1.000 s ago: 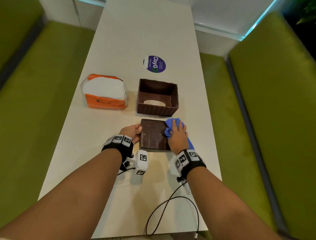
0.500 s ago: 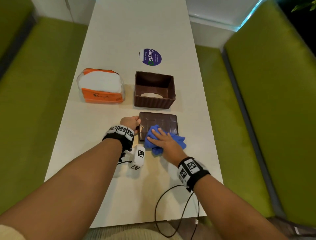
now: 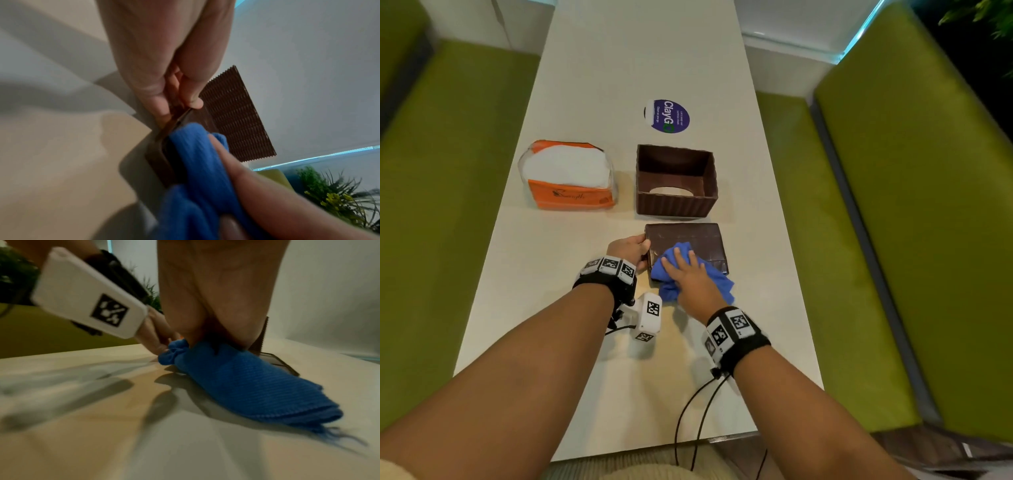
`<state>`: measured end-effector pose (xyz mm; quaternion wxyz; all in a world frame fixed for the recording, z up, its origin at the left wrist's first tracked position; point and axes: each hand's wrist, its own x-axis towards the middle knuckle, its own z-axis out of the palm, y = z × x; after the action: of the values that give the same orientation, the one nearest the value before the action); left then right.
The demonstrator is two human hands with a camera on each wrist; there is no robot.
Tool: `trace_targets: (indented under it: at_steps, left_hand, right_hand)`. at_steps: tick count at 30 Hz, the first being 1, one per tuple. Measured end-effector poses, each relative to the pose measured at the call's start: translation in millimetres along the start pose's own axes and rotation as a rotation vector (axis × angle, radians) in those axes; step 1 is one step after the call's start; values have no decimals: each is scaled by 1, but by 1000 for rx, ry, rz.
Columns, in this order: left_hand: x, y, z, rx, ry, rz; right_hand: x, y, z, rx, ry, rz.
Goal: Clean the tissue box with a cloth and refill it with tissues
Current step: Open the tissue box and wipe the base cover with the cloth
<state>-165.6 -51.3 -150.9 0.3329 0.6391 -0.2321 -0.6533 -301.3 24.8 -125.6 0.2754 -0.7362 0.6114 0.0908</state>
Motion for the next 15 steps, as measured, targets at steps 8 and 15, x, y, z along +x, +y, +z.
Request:
trace_targets:
  at_steps: [8, 15]
  left_hand:
    - [9, -3, -6, -51, -15, -4]
    - [18, -10, -10, -110, -98, -51]
  right_hand:
    - [9, 61, -29, 192, 98, 356]
    - [31, -9, -13, 18, 81, 224]
